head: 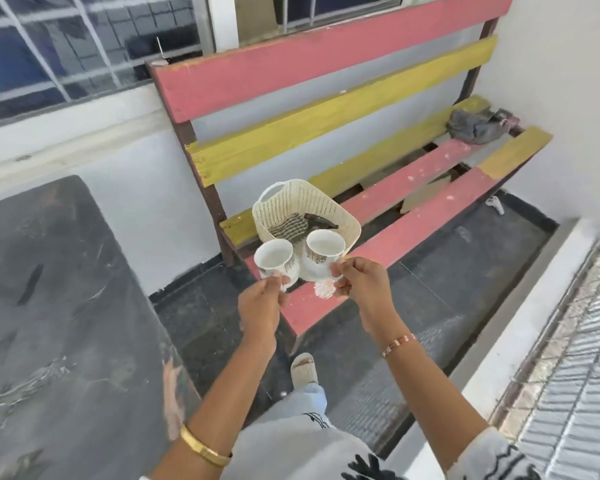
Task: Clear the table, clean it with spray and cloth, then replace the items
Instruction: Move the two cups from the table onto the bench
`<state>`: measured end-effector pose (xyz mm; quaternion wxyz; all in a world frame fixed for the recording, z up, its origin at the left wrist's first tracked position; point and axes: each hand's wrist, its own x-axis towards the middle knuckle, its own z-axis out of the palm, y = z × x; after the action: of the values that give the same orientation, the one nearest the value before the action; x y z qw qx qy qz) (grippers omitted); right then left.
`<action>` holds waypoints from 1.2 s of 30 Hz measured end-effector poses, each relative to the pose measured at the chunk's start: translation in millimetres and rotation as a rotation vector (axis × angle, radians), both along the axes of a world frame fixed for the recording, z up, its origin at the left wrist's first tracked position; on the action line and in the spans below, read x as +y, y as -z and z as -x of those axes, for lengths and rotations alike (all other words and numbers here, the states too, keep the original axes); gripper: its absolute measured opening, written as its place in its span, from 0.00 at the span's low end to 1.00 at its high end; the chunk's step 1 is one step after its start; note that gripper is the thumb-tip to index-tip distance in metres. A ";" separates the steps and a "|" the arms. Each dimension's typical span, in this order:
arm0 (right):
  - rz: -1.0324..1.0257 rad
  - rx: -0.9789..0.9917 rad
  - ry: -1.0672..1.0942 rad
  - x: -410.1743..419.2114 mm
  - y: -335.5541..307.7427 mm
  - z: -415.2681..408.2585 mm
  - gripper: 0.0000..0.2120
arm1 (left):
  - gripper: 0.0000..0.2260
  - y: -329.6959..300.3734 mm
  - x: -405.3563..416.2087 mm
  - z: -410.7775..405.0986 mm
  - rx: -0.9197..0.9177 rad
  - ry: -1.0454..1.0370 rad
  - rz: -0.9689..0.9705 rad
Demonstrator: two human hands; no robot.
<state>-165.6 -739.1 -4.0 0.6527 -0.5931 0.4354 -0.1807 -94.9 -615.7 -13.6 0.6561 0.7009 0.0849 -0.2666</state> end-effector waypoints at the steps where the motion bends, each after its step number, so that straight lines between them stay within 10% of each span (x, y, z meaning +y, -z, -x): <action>1: 0.003 0.014 -0.010 -18.3 1.5 -7.7 0.10 | 0.13 1.7 -17.7 -7.1 0.016 -0.014 -0.005; 25: -0.176 0.122 -0.042 -340.6 62.0 -144.3 0.12 | 0.12 42.5 -321.8 -116.1 0.057 -0.011 -0.128; 36: -0.060 0.564 -0.285 -466.7 178.8 -197.2 0.10 | 0.11 153.8 -458.5 -149.1 0.244 -0.043 -0.388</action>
<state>31.6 -1205.9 -182.8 0.5422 -0.6553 0.5169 0.0971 54.2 -1074.2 -167.5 0.4994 0.7746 0.2281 -0.3140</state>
